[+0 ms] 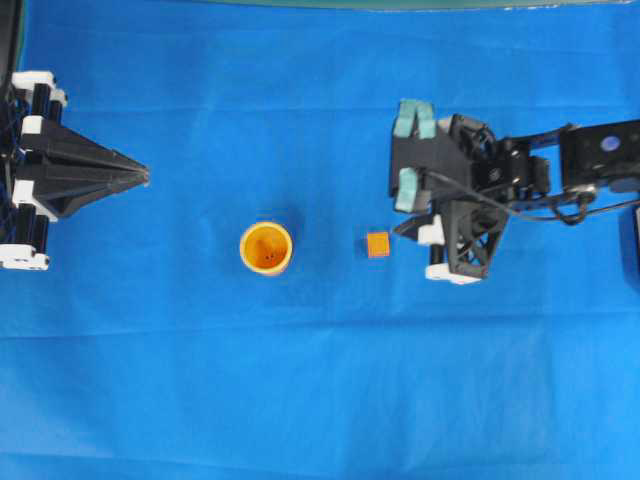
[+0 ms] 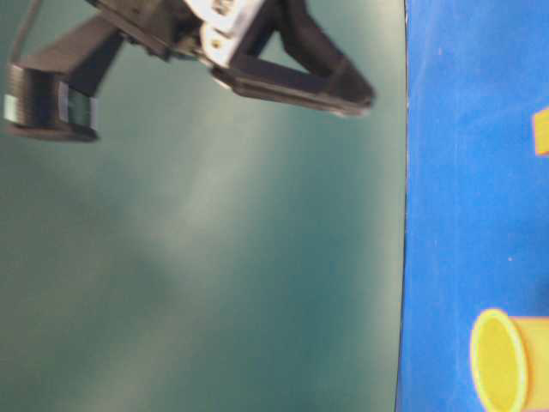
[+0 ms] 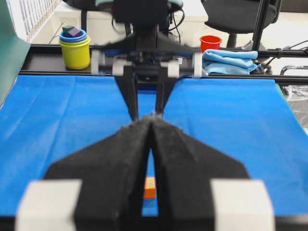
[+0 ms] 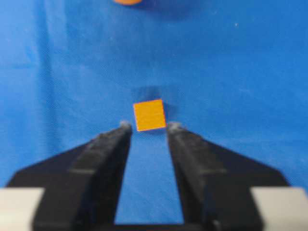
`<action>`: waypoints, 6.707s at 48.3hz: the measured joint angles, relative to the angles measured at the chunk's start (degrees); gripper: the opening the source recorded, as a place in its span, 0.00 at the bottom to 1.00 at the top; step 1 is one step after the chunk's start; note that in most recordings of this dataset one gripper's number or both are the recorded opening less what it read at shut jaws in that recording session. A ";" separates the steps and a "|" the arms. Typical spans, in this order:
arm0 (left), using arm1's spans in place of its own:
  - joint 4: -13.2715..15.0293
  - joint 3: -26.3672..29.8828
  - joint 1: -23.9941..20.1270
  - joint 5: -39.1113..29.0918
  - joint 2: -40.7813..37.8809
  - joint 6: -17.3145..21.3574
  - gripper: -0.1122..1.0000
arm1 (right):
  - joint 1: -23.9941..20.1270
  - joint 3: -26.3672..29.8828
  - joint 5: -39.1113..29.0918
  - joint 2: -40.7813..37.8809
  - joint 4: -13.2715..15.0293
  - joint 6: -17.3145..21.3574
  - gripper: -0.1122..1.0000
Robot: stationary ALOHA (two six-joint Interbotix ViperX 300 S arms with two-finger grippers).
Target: Move the block forward with right arm.
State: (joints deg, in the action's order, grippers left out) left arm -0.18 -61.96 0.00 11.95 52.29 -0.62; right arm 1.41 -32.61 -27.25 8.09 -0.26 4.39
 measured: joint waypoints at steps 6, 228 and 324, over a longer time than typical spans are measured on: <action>0.00 0.00 0.00 0.00 0.00 -0.09 0.10 | -0.44 0.18 0.97 -2.81 0.00 0.09 0.61; 0.00 0.79 0.00 -0.35 0.00 -0.09 0.10 | -29.53 25.49 -16.35 -4.92 1.14 15.21 0.47; -0.18 0.79 0.00 -2.64 -0.09 -0.09 0.10 | -31.90 28.04 -16.61 -6.59 0.62 19.25 0.47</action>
State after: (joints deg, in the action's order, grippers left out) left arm -0.35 -61.17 0.00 9.32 52.21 -0.70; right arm -30.50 -4.57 -43.86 1.49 0.35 23.64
